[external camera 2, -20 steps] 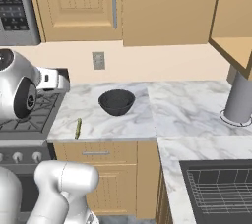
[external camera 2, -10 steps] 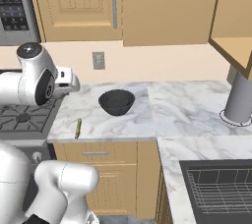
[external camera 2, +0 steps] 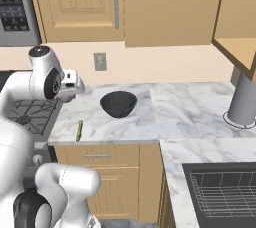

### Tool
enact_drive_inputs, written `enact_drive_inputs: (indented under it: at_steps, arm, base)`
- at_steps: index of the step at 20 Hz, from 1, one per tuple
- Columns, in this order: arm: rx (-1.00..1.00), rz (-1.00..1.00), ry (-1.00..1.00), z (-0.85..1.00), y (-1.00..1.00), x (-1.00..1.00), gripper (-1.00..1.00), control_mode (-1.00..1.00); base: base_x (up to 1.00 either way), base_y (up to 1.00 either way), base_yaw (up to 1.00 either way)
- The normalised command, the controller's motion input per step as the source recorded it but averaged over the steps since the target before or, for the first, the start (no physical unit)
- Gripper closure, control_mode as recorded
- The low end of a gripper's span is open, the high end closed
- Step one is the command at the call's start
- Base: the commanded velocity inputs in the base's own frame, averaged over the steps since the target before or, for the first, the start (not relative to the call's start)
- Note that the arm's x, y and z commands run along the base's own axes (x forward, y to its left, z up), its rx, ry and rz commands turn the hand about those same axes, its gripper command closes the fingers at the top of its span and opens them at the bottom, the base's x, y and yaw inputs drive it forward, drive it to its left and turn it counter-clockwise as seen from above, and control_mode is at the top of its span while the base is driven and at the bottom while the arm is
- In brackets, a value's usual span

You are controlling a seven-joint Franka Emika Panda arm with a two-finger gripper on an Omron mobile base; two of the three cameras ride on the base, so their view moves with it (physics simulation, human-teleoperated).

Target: Pick the egg and butter from the fridge and place them by the bowl for mixing.

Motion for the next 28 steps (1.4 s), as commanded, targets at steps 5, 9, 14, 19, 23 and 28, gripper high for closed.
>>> enact_drive_inputs:
  at_steps: [5,9,14,19,23,28]
  arm:
    - [0.0,0.0,0.0,-0.43,0.02,0.49,1.0,-1.0]
    - [0.0,0.0,0.0,-0.34,0.03,0.58,1.0,-1.0]
    - [0.0,0.0,0.0,-0.39,0.13,0.54,1.0,-1.0]
    - [-0.01,0.0,-0.01,-0.37,0.15,0.71,1.0,-1.0]
    - [-0.04,0.0,-0.02,-0.39,0.04,0.66,1.0,-1.0]
    - [-0.01,0.0,-0.05,-0.21,0.0,0.26,1.0,-1.0]
  base:
    - [0.0,0.0,0.0]
    - [0.0,0.0,0.0]
    - [0.0,0.0,0.0]
    - [0.0,0.0,0.0]
    - [0.0,0.0,0.0]
    - [0.0,0.0,0.0]
